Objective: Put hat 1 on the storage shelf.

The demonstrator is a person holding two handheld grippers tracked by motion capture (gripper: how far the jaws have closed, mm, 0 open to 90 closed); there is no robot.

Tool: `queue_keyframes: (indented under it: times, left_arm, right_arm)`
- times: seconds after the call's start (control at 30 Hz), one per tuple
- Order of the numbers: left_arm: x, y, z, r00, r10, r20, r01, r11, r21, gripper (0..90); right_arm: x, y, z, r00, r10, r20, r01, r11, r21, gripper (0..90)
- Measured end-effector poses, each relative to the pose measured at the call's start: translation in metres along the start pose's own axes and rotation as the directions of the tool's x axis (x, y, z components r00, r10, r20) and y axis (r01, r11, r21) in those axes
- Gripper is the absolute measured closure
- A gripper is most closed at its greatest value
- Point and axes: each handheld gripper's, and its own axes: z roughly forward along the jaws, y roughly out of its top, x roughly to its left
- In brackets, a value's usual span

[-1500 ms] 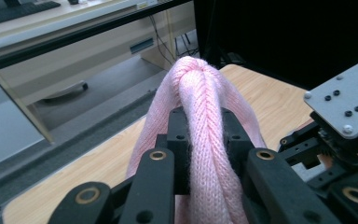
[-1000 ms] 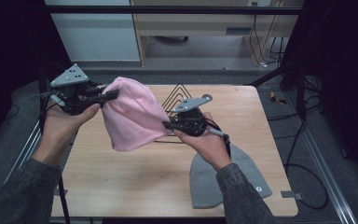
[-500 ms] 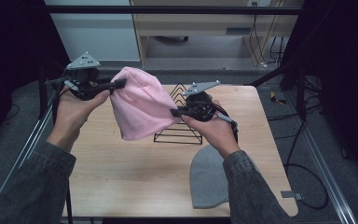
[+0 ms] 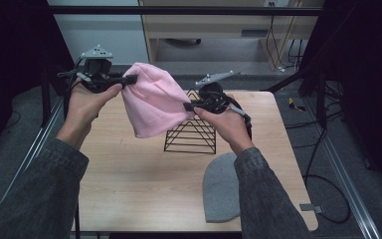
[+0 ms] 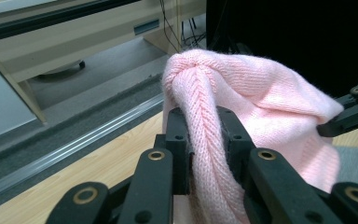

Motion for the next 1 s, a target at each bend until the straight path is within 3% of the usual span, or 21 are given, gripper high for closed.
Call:
queue_keyframes:
  times: [0.33,0.6,1.0]
  left_arm:
    - [0.004,0.0,0.025,0.9999,-0.005,0.015,0.006,0.9998,-0.018,76.1]
    - [0.0,0.006,0.049,0.9995,0.027,0.014,-0.026,0.9988,-0.043,76.0]
    - [-0.017,0.008,0.077,0.9958,0.09,0.018,-0.088,0.9923,-0.088,75.8]
  right_arm:
    - [-0.022,-0.004,0.008,0.9986,0.004,0.053,-0.003,1.0,-0.01,83.1]
    - [-0.03,-0.015,0.009,0.9943,-0.008,0.107,0.01,1.0,-0.022,83.1]
    - [-0.038,-0.044,0.011,0.9913,0.008,0.131,-0.001,0.998,-0.06,83.1]
